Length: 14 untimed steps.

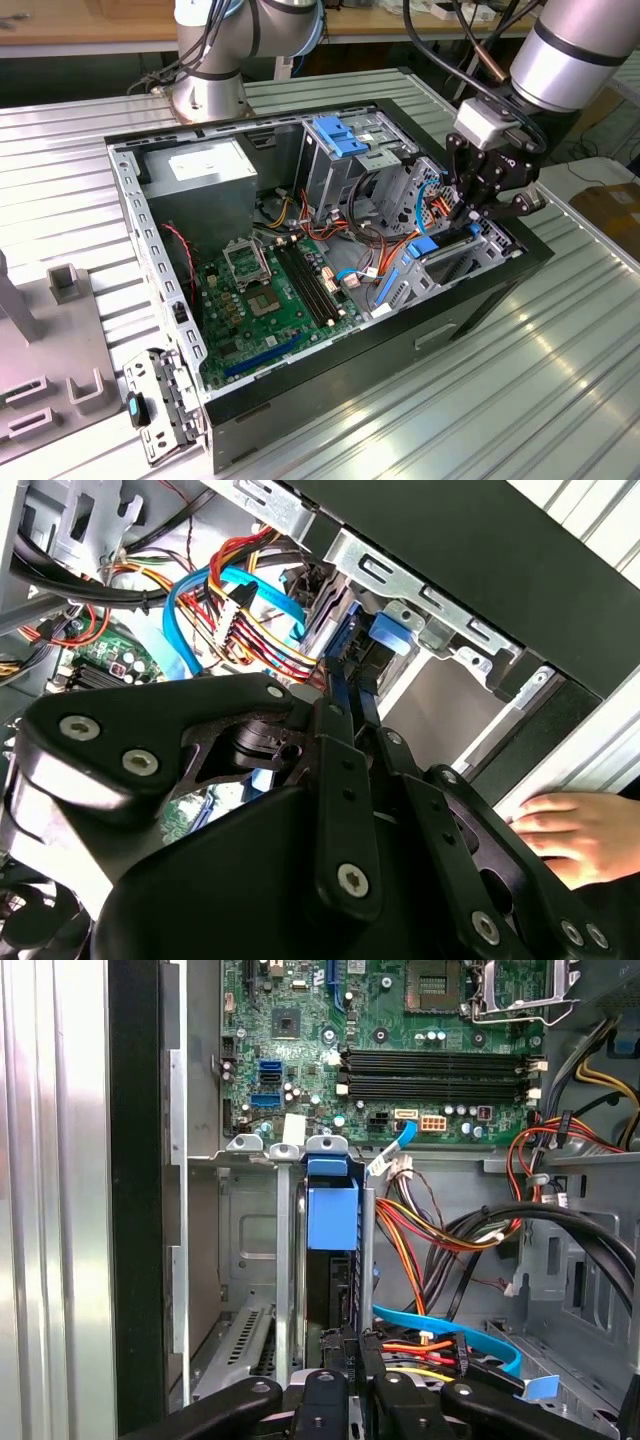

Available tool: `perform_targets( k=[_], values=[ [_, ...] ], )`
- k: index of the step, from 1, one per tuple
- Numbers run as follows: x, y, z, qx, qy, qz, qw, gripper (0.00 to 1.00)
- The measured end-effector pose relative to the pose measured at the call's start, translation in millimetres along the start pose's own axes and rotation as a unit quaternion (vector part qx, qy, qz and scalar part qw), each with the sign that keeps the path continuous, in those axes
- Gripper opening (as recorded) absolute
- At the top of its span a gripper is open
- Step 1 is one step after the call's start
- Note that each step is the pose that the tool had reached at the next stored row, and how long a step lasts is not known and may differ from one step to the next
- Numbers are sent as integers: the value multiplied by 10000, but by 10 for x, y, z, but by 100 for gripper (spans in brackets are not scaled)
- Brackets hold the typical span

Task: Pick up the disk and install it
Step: 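Insert the first disk wire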

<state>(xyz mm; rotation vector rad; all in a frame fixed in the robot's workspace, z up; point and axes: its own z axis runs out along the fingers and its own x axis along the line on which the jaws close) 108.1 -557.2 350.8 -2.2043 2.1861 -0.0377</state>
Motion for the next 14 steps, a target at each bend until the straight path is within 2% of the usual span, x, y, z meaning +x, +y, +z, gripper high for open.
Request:
perform_targets(
  k=[14],
  values=[
    [10, 1, 27, 0, 0, 0, 10000, 16]
  ],
)
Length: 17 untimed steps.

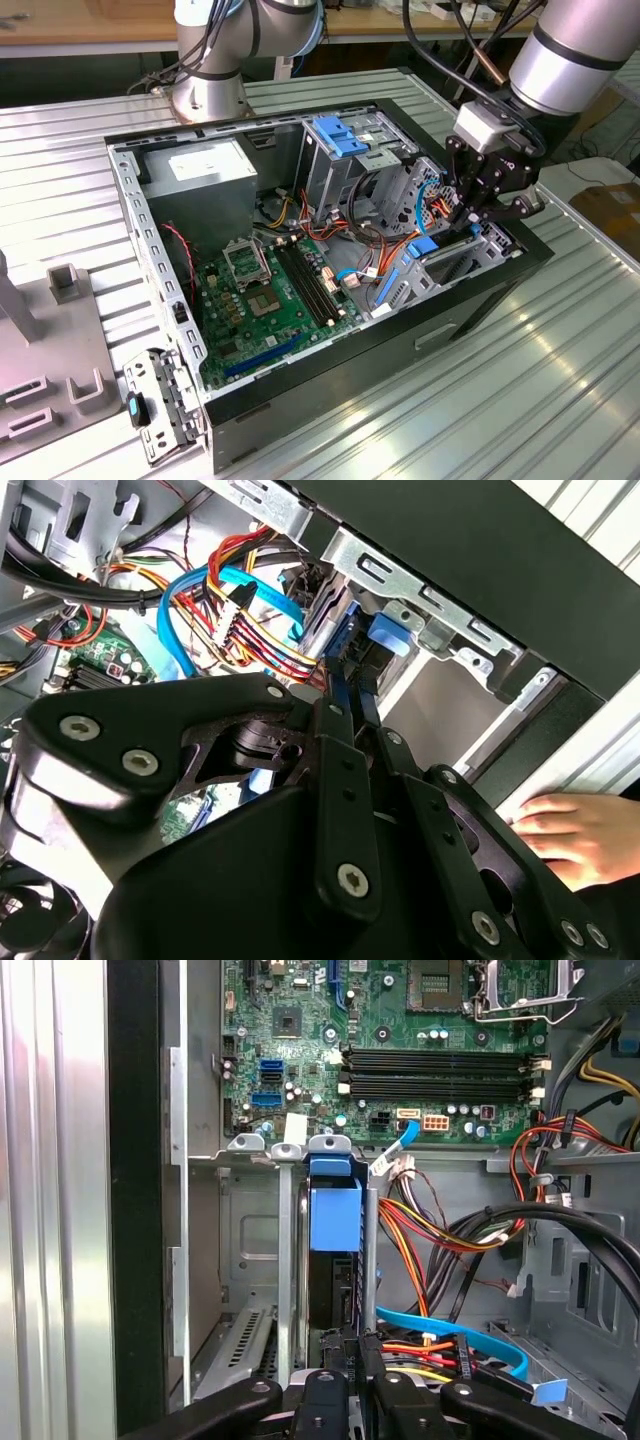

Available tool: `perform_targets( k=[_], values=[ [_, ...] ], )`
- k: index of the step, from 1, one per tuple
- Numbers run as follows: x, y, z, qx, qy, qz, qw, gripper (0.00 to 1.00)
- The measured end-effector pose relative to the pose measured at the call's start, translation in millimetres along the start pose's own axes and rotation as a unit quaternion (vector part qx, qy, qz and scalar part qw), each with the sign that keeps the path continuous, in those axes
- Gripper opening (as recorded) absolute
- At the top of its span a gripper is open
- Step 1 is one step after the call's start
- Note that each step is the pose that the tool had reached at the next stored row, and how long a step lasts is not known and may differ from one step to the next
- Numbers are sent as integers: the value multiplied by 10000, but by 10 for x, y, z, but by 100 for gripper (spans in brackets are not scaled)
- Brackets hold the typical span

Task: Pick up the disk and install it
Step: 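Insert the first disk wire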

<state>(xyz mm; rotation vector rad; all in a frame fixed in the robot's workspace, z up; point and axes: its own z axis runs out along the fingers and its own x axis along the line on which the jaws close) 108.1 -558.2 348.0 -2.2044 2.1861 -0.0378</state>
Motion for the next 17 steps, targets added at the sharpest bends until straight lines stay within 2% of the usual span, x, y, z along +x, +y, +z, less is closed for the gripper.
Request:
perform_targets(
  k=[17],
  values=[
    [-6, -18, 10, 0, -3, 1, 10000, 16]
  ],
)
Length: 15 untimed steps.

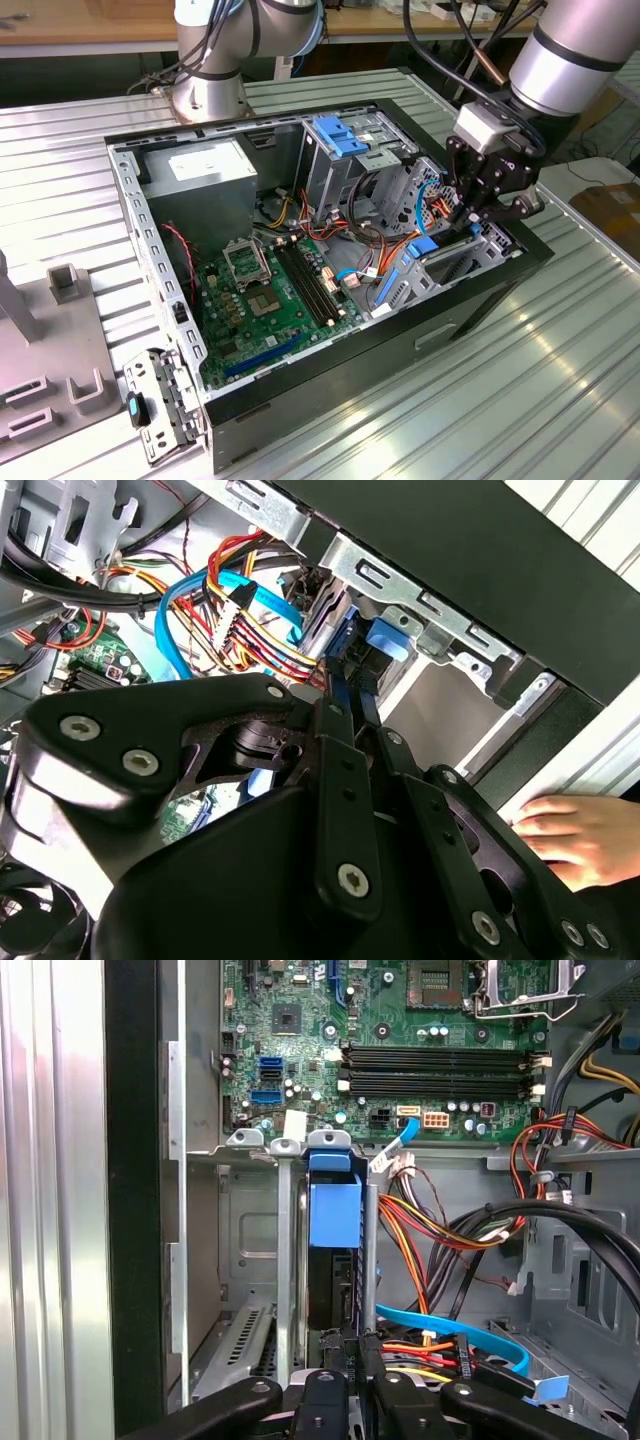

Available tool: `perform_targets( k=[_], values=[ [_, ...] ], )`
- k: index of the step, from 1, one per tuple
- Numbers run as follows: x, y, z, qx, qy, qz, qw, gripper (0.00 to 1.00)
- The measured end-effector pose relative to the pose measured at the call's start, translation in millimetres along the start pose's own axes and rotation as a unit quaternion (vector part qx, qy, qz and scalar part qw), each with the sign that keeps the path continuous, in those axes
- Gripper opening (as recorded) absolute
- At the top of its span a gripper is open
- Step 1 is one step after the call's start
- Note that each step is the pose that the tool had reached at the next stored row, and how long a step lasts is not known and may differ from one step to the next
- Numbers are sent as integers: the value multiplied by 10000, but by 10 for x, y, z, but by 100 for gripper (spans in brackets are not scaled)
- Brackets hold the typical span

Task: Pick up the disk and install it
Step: 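Insert the first disk wire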

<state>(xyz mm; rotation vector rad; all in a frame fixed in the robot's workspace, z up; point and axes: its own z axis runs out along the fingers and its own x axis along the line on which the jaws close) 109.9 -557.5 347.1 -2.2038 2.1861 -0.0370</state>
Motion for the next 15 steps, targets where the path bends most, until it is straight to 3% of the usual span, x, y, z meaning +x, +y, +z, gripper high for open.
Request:
perform_targets(
  k=[7, 15],
  values=[
    [-8, 1, 12, 1, -3, 37, 10000, 16],
    [6, 3, 67, 1, -66, 50, 10000, 16]
  ],
)
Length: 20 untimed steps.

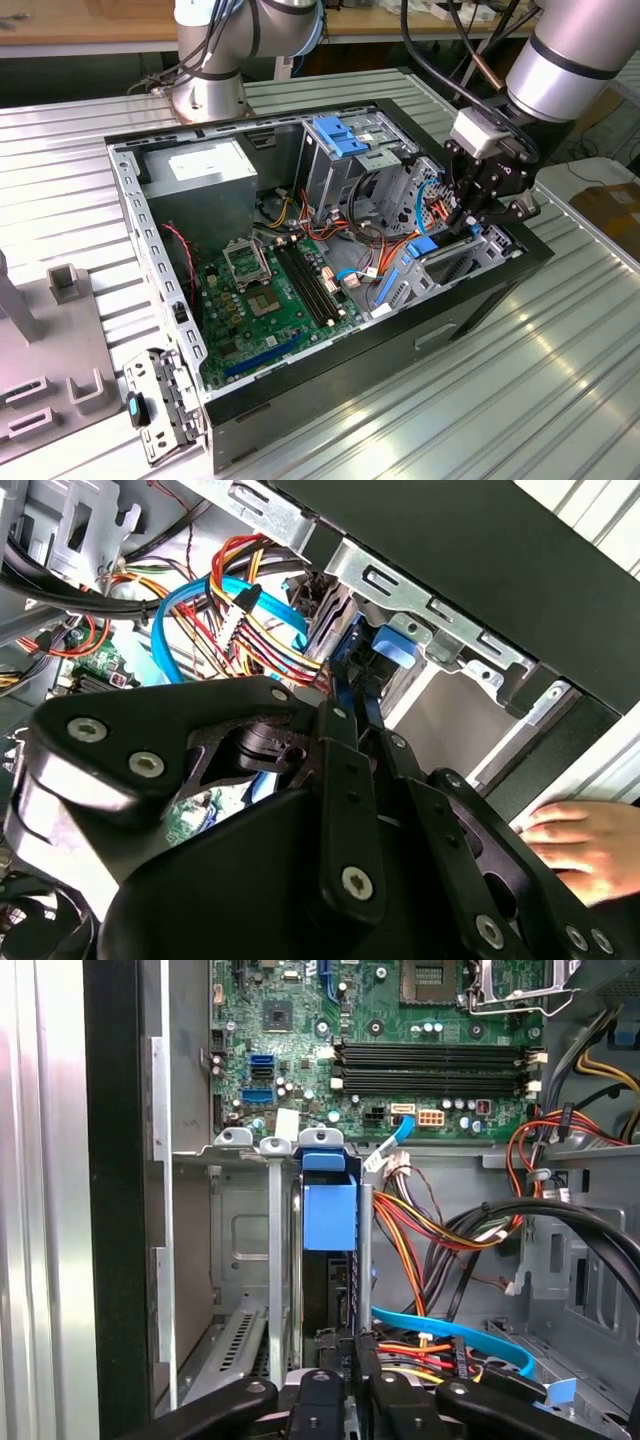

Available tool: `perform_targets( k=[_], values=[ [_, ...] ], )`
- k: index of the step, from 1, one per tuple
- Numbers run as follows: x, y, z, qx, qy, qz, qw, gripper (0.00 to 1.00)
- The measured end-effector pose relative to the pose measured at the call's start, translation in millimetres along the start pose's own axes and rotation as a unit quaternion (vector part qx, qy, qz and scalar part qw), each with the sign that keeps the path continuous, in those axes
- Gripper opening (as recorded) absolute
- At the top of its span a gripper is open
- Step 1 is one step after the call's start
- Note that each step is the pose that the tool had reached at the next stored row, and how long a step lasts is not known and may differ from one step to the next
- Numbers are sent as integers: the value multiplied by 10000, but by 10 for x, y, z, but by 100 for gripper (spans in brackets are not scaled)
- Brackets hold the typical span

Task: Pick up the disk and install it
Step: 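Insert the first disk wire, then insert the second disk wire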

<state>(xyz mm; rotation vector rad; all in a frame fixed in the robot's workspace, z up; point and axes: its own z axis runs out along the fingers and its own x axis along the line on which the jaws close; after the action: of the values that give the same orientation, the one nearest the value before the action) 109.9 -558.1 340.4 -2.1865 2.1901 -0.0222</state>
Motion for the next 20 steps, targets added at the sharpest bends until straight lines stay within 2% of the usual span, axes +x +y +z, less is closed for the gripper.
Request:
perform_targets(
  k=[4, 5, 9, 11, 13, 20],
  values=[
    [0, 0, 4, 1, -8, 0, 10000, 18],
    [1, 0, 1, 0, -7, 0, 10000, 24],
    [-2, -4, -92, 0, -5, 0, 10000, 24],
    [-2, -5, -102, 0, -6, 0, 10000, 24],
    [-2, -5, -104, 0, -5, 0, 10000, 11],
    [-2, -5, -106, 0, -5, 0, 10000, 11]
  ],
)
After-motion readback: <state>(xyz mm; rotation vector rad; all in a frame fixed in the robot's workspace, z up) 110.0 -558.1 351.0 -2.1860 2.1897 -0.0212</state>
